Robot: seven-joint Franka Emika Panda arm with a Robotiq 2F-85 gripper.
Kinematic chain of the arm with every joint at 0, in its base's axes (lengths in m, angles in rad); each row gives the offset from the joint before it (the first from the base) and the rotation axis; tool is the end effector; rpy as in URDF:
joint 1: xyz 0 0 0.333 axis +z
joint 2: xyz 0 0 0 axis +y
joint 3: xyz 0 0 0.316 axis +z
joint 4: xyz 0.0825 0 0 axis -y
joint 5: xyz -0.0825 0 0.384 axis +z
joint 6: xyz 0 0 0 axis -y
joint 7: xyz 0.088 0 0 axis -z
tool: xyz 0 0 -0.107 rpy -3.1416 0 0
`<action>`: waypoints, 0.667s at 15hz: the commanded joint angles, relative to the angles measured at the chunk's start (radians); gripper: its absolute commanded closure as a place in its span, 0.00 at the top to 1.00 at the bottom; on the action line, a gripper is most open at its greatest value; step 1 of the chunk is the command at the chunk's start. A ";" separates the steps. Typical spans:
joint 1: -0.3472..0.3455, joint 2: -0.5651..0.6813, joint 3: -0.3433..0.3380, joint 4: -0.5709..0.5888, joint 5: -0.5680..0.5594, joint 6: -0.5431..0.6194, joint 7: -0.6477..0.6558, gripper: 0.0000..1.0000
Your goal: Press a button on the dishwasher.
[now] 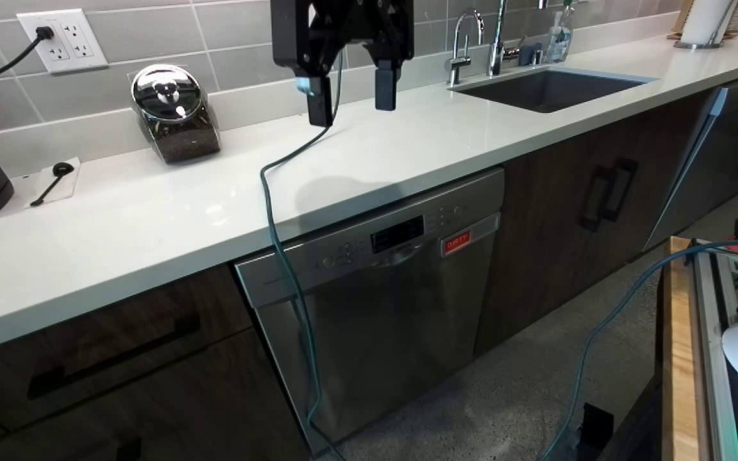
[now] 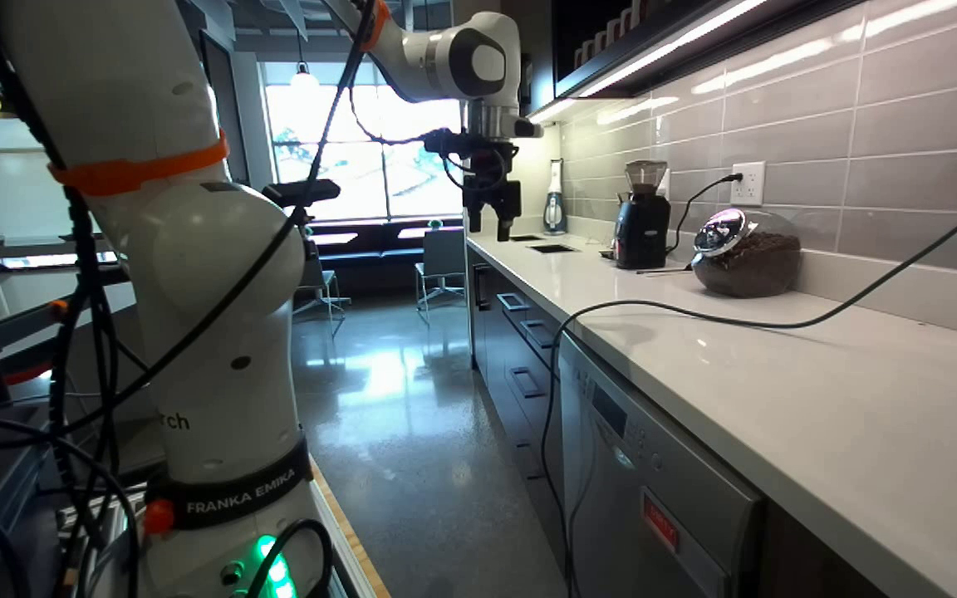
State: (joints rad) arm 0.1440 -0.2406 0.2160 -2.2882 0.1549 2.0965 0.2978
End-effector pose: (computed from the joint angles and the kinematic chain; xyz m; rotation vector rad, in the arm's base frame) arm 0.4436 0.1783 0.4515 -3.0468 0.0267 -0.0241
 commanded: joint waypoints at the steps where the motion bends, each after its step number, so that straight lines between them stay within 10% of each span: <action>1: 0.004 0.061 -0.010 -0.016 0.018 0.056 -0.001 1.00; 10: 0.005 0.175 -0.032 -0.079 0.016 0.281 -0.008 1.00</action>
State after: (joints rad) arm 0.1435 -0.0911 0.1912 -2.3403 0.1555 2.3047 0.2976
